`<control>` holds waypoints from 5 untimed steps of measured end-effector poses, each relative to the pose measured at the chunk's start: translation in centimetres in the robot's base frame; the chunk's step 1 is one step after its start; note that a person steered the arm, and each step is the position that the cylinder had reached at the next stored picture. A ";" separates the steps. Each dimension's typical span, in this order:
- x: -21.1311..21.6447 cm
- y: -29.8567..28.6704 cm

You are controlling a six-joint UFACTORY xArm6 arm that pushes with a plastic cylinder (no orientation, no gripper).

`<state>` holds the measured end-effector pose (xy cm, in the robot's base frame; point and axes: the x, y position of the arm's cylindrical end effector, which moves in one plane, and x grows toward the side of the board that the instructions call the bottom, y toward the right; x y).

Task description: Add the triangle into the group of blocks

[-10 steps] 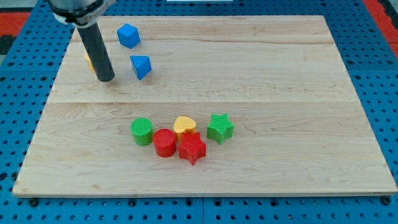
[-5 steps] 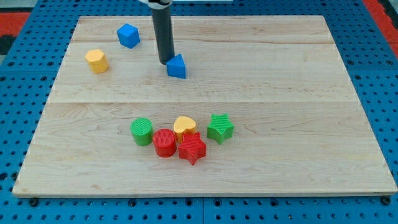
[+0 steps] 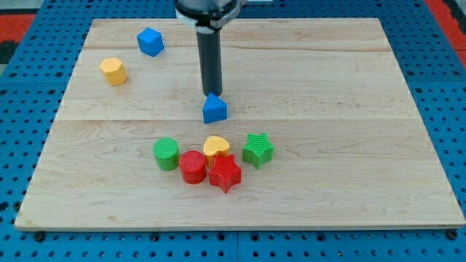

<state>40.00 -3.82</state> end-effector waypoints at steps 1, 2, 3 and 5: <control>0.0 -0.4; 3.1 -0.4; 5.4 -0.4; 6.0 4.5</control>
<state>46.05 0.66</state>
